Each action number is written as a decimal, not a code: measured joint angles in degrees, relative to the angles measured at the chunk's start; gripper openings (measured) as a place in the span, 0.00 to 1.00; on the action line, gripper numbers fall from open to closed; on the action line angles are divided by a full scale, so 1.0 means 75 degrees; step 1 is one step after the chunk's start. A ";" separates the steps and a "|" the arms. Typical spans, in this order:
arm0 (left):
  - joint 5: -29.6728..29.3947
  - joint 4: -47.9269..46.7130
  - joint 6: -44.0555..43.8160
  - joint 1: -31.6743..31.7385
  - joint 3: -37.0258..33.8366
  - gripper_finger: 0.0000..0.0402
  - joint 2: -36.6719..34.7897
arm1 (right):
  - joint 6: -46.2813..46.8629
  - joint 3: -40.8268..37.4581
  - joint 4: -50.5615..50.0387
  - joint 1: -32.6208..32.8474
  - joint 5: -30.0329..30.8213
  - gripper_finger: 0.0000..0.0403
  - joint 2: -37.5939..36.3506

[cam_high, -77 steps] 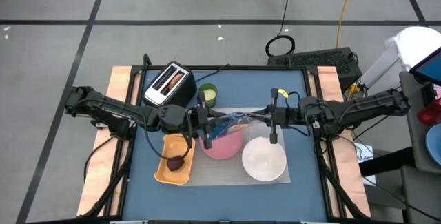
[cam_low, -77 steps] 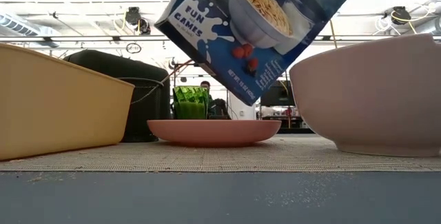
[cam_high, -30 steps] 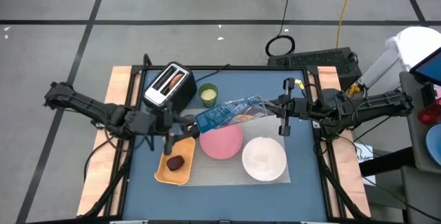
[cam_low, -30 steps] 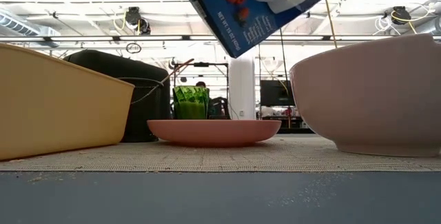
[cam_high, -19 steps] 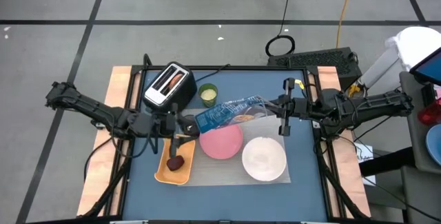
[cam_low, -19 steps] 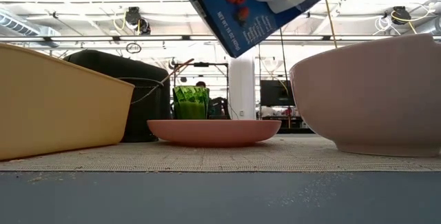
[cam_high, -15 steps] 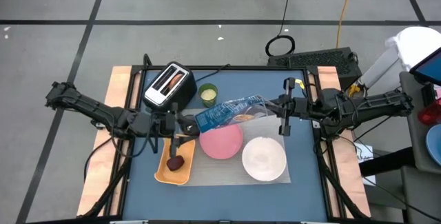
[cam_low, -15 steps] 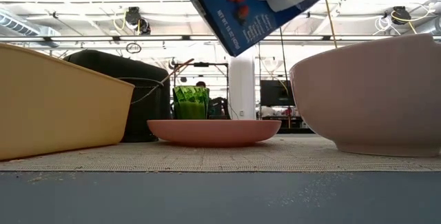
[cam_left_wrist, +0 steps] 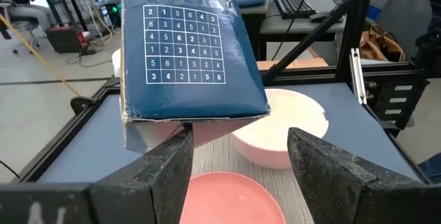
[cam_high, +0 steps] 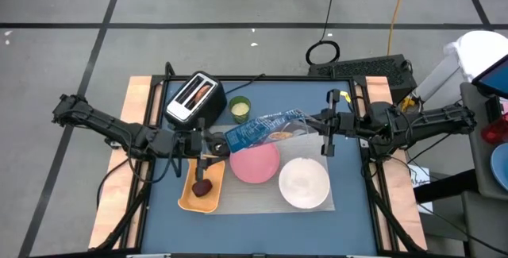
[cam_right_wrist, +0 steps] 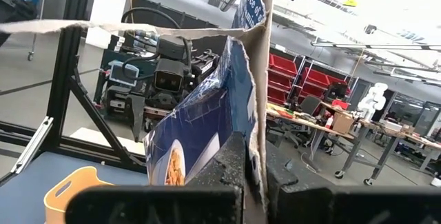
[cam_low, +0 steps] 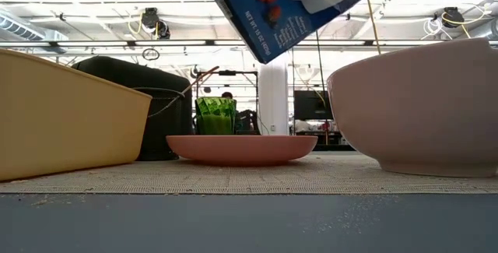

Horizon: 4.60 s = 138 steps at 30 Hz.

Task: Arrange a breakfast setting
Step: Pour the cereal in the bowl

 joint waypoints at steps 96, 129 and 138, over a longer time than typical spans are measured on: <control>-0.1186 0.3588 0.1226 0.0507 0.0009 0.87 0.1661 | -0.0058 0.0000 0.0422 0.0003 -0.0032 0.00 0.0052; -0.1238 0.3140 0.0544 0.0008 -0.0009 0.70 0.1183 | 0.1484 0.0003 -0.0301 0.0012 -0.0058 0.50 -0.0298; -0.1152 0.2357 -0.0115 -0.0272 -0.0003 0.70 0.0990 | 0.1837 0.0003 -0.1311 0.0012 -0.0044 0.55 -0.1024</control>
